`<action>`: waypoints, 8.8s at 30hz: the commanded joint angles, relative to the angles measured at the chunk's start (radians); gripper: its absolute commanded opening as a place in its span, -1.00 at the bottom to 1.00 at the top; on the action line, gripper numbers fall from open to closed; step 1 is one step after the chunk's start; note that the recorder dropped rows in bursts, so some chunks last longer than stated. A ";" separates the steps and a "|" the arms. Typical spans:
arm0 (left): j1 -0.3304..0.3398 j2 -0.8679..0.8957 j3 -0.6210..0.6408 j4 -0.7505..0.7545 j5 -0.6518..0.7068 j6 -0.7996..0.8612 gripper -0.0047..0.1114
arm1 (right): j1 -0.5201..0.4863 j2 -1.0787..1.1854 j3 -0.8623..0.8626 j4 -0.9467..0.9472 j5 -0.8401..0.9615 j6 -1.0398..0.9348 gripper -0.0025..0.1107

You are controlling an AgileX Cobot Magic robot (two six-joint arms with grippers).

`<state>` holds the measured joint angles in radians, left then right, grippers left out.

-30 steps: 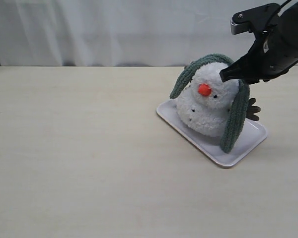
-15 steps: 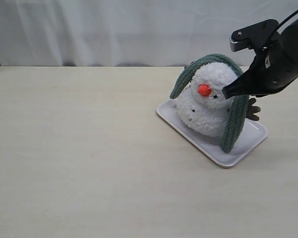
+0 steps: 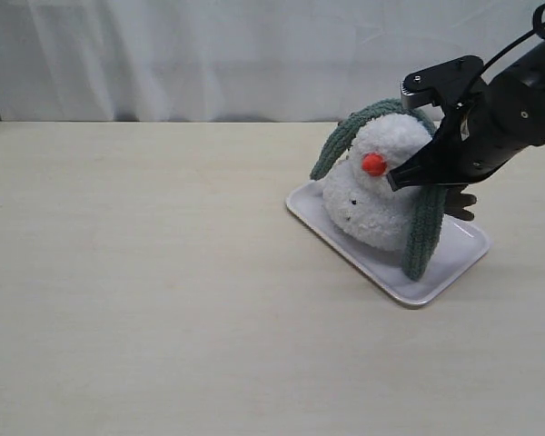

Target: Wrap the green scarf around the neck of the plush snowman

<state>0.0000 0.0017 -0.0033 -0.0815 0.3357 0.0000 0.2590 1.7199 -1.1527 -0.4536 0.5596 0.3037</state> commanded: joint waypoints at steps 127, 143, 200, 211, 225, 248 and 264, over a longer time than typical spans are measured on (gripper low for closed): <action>-0.001 -0.002 0.003 0.001 -0.012 0.000 -0.92 | -0.001 0.068 -0.249 0.531 0.310 -0.834 -0.88; -0.001 -0.002 0.003 0.001 -0.012 0.000 -0.92 | -0.001 0.068 -0.249 0.761 0.422 -1.668 -0.88; -0.001 -0.002 0.003 0.001 -0.012 0.000 -0.92 | 0.268 0.026 -0.301 0.237 -0.012 -0.452 -0.88; -0.001 -0.002 0.003 0.001 -0.012 0.000 -0.92 | 0.266 0.158 -0.301 0.191 -0.078 -0.430 -0.88; -0.001 -0.002 0.003 0.001 -0.012 0.000 -0.92 | 0.266 0.159 -0.301 0.198 0.062 -0.430 -0.88; -0.001 -0.002 0.003 0.001 -0.012 0.000 -0.92 | 0.266 0.190 -0.300 0.224 0.070 -0.430 -0.88; -0.001 -0.002 0.003 0.001 -0.012 0.000 -0.92 | 0.268 0.034 -0.300 0.645 0.153 -0.890 -0.07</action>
<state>0.0000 0.0017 -0.0033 -0.0815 0.3357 0.0000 0.5238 1.7748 -1.4511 0.0405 0.6619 -0.3736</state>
